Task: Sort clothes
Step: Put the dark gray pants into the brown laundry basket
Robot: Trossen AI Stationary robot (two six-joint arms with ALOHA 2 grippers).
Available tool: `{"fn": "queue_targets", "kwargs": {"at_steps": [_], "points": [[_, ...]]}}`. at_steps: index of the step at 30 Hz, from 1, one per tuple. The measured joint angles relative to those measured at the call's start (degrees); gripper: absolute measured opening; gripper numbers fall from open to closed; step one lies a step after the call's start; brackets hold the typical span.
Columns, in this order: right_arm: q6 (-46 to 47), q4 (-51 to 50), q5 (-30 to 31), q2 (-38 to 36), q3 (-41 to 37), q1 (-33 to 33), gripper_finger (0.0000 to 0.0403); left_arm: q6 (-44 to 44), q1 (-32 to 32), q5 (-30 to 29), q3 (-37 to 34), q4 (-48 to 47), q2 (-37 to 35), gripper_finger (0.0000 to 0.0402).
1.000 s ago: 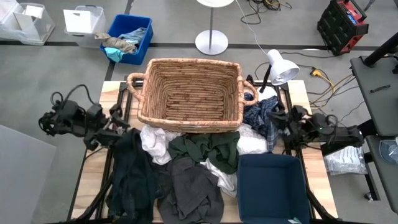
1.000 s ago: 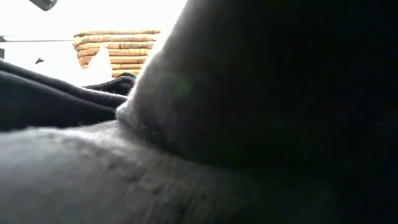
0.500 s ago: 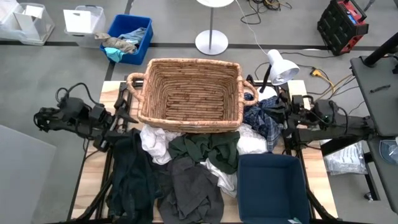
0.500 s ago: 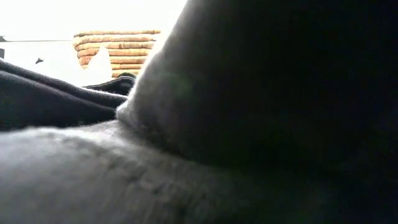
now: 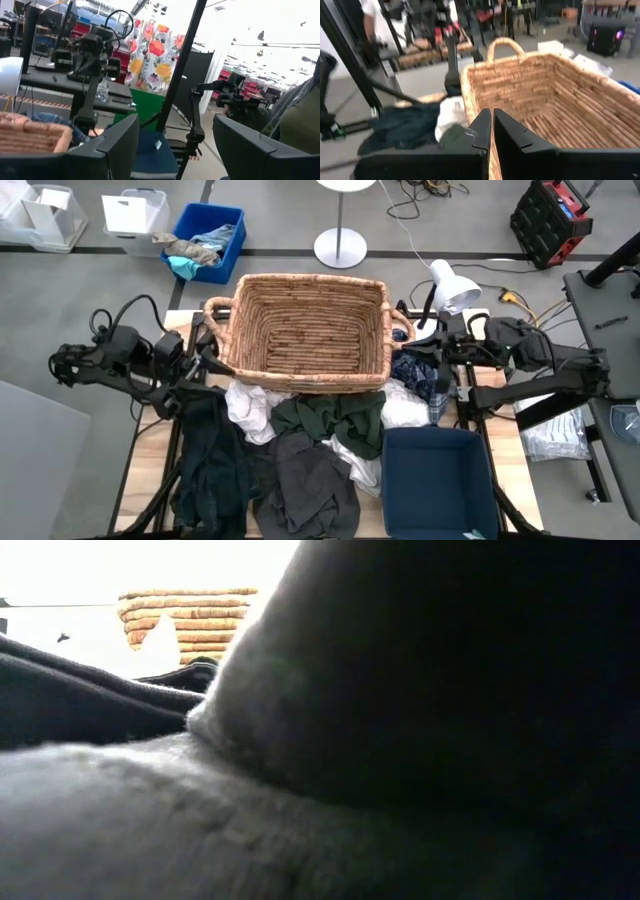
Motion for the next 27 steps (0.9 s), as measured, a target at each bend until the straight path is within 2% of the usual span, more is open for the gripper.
{"fn": "queue_targets", "kwargs": {"at_steps": [7, 13, 22, 27], "points": [[0.32, -9.50, -0.01, 6.76, 10.10, -0.02, 0.0013, 0.37, 0.00, -1.45, 5.50, 0.04, 5.48, 0.0233], [10.11, -9.48, -0.06, 11.01, 15.25, -0.01, 0.0013, 1.64, 0.00, -1.67, 9.87, -1.75, 8.99, 0.0233], [7.04, -3.31, -0.06, 15.52, 17.26, 0.00, 0.0013, 3.14, 0.00, -16.39, 17.59, -15.95, 12.72, 0.0233], [6.26, 0.08, -0.26, 18.92, 20.55, -0.02, 0.0013, 2.08, 0.00, -17.59, 21.59, -23.78, 13.57, 0.0233]]}}
